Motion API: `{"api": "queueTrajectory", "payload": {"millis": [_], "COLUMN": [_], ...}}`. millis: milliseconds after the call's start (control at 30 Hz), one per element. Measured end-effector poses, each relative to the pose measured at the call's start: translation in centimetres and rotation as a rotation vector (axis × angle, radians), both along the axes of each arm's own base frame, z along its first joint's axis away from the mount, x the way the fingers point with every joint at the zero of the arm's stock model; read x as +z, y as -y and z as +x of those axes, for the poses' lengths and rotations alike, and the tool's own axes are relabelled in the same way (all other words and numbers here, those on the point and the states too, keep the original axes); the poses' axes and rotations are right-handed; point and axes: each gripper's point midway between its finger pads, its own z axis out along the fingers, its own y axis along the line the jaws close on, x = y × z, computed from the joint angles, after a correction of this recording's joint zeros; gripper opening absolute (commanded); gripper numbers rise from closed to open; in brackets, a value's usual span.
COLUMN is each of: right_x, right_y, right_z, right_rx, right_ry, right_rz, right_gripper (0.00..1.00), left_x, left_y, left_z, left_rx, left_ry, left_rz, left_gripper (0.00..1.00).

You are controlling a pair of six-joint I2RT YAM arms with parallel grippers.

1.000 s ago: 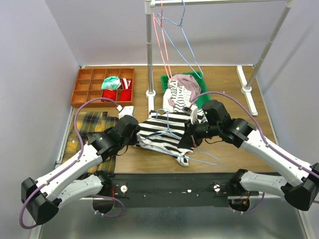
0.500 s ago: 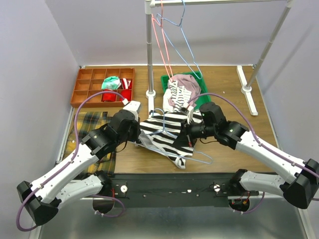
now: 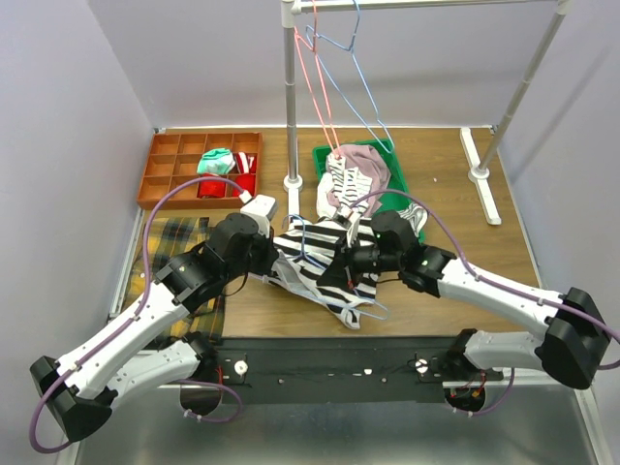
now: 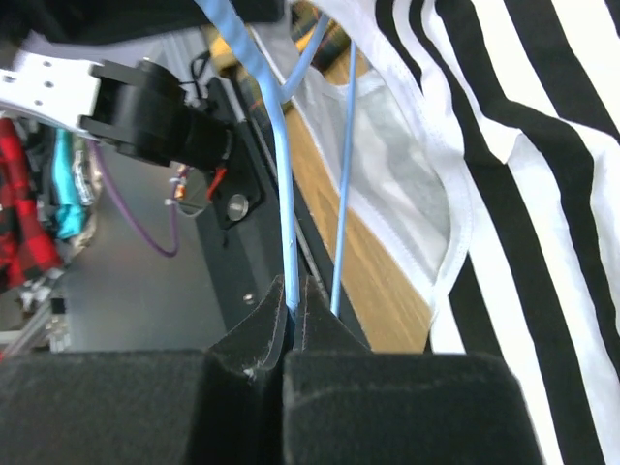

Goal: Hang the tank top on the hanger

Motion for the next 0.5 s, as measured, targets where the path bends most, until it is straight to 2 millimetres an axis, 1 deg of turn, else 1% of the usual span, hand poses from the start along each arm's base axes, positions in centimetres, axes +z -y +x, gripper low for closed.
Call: {"api": "queueTrajectory", "payload": {"millis": [33,100,233,400,467,500], "right_x": [-0.7,-1.5,-2.1,-2.0,-2.0,-2.1], "right_y": [-0.3,-0.6,-1.4,-2.5,-3.0,-3.2], "right_z": [0.0,0.0,1.2,2.2,2.4,2.5], "right_rx": [-0.004,-0.009,-0.036,-0.051,-0.053,-0.052], "right_ry": [0.008,0.018,0.05,0.089,0.1,0.105], "right_rz": [-0.003,-0.006,0.007,0.04,0.051,0.056], "right_gripper": [0.01,0.01,0.01,0.01,0.01,0.01], "left_x": [0.0,0.1,0.0,0.2,0.6,1.1], "left_y": [0.0,0.0,0.0,-0.5,-0.5,-0.4], "left_z": [0.0,0.2,0.7,1.1,1.3,1.4], "left_rx": [0.001,0.007,0.019,0.042,0.044,0.043], "left_ry": [0.002,0.008,0.014,0.037,0.047,0.058], "left_rz": [0.0,-0.001,0.008,0.026,0.028,0.025], "left_gripper": [0.07,0.12,0.29,0.32,0.35,0.36]}}
